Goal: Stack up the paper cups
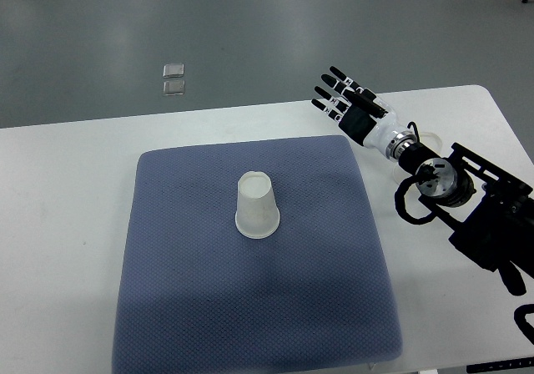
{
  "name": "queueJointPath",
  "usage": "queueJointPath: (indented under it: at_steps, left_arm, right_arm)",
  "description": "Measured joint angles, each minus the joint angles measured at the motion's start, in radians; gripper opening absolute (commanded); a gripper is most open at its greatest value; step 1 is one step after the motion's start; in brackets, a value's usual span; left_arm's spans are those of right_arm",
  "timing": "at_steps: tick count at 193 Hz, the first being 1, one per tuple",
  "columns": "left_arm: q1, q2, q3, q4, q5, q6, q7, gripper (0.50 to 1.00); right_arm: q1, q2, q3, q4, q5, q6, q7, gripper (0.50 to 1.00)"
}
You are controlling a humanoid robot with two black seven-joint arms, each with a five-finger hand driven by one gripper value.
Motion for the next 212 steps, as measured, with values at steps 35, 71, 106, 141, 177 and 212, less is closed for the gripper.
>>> queueJointPath:
  at_steps: [35,71,106,141,177,212]
  left_arm:
    - [0.002,0.000,0.001,-0.005,0.000,0.000,-0.001,1.000]
    - [0.002,0.000,-0.002,-0.005,0.000,0.000,-0.001,1.000]
    - [0.001,0.000,-0.002,-0.005,0.000,0.000,-0.001,1.000]
    - [0.001,0.000,-0.001,-0.014,0.000,0.000,-0.001,1.000]
    - [0.001,0.000,-0.001,-0.014,0.000,0.000,-0.001,1.000]
    - [0.001,0.000,-0.001,-0.016,0.000,-0.001,-0.001,1.000]
  right_arm:
    - [0.000,-0.001,0.000,0.000,0.000,0.000,0.000,0.924]
    - [0.000,-0.003,0.000,0.000,0.000,0.000,-0.001,0.924]
    - [0.010,-0.006,0.000,0.001,-0.051,0.000,-0.001,0.924]
    - [0.019,-0.010,-0.002,0.006,-0.111,0.005,-0.003,0.924]
    - [0.051,-0.036,-0.064,0.007,-0.117,0.017,-0.006,0.924]
    - [0.112,-0.102,-0.167,0.008,-0.115,0.022,-0.006,0.924]
